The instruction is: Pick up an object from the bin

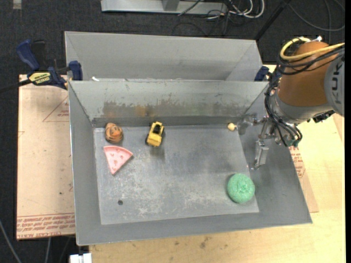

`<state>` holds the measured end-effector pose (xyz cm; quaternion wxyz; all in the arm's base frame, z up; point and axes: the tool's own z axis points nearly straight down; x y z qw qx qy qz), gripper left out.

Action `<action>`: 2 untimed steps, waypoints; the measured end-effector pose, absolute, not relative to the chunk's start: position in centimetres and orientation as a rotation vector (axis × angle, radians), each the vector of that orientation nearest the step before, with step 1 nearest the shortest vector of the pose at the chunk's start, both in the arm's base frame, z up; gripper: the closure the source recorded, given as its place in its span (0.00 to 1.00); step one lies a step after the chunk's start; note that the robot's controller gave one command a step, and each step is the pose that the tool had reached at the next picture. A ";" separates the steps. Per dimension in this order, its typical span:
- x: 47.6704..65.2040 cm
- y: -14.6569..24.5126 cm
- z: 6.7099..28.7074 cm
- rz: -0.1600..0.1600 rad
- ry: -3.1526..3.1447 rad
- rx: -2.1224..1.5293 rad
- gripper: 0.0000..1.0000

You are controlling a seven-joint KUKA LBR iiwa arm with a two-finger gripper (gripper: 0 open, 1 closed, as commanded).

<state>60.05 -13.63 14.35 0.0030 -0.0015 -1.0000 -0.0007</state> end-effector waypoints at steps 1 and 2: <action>60.2 -13.6 14.8 0.000 -3.143 -0.001 0.00; 57.2 -13.4 11.3 0.002 -3.150 0.081 0.00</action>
Offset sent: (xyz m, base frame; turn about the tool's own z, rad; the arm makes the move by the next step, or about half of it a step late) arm -0.0663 0.0039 -0.0732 -0.1106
